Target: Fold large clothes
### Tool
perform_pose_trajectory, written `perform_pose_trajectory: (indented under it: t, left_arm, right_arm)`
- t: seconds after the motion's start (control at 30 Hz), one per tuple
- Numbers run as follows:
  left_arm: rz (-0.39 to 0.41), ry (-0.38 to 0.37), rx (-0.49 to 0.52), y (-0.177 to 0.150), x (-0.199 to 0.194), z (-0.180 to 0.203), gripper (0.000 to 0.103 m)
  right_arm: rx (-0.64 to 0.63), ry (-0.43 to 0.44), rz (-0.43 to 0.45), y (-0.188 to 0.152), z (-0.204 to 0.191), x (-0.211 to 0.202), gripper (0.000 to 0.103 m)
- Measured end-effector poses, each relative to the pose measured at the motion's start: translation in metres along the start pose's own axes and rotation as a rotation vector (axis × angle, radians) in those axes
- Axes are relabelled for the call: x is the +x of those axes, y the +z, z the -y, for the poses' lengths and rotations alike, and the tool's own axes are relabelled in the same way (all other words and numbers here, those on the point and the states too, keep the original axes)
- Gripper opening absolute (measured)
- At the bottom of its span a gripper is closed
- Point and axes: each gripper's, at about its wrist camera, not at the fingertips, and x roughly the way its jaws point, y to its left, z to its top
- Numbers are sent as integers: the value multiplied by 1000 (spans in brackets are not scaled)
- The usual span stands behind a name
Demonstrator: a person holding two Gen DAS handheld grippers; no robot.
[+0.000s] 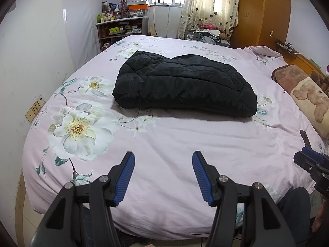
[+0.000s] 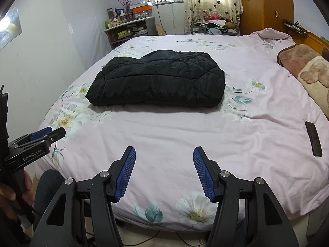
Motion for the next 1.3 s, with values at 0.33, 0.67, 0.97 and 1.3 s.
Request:
perform_pose_trajectory:
  t: [0.33, 0.67, 0.97, 1.3]
  left_arm:
    - [3, -2, 1, 0, -1, 1, 60]
    - [3, 3, 11, -1, -1, 1, 60]
    - [1, 1, 12, 0, 0, 1, 60]
    - [1, 6, 10, 1, 0, 0, 60]
  right_arm:
    - [-4, 1, -10, -1, -1, 2, 59]
    - [-4, 1, -13, -2, 0, 2, 59]
    - [-4, 1, -14, -1, 0, 2, 59]
    - [-3, -1, -14, -2, -1, 2, 59]
